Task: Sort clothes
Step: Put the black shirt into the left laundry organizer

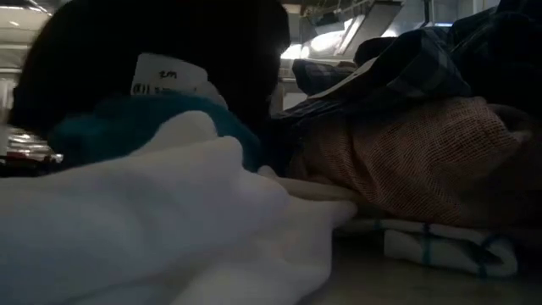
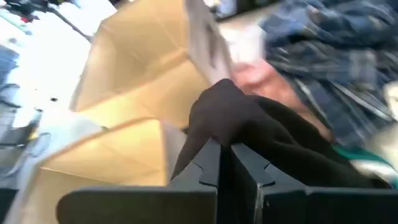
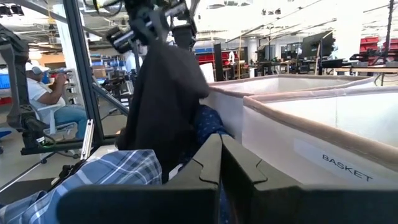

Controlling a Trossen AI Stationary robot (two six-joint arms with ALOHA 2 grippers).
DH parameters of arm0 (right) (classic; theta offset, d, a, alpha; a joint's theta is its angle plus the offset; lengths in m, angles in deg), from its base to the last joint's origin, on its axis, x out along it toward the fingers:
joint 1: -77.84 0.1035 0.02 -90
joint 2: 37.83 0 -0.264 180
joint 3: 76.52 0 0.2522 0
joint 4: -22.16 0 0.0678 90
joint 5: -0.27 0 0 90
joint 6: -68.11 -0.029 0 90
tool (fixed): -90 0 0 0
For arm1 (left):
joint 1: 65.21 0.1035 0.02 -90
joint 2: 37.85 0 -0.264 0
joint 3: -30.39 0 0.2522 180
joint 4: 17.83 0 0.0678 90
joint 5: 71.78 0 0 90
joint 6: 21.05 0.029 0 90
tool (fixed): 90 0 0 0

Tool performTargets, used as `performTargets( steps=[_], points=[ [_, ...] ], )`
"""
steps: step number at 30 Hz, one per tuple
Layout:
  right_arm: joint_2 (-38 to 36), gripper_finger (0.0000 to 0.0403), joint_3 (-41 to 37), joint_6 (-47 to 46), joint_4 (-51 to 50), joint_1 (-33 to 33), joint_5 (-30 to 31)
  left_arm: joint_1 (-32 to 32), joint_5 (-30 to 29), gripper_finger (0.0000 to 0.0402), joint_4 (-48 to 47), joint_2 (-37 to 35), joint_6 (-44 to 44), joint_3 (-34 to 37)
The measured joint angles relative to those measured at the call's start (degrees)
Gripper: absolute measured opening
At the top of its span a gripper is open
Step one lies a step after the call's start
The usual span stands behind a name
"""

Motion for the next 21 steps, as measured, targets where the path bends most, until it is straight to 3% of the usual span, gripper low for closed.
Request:
performTargets(
  steps=[5, 14, 21],
  points=[
    [0.00, 0.0012, 0.00, -0.07, -0.01, 0.00, 0.02, 3.03, -3.52, 0.0014, 1.64, -0.04, 4.74, -3.44],
    [0.00, 0.0012, 0.00, -0.11, -0.05, 0.00, 0.07, 7.87, -4.40, 0.0014, 8.83, 0.00, 15.78, -9.78],
    [0.00, 0.0012, 0.00, -0.11, -0.09, 0.00, 0.09, 11.41, -10.08, 0.0015, 14.88, -0.87, 26.48, -14.11]
  ],
)
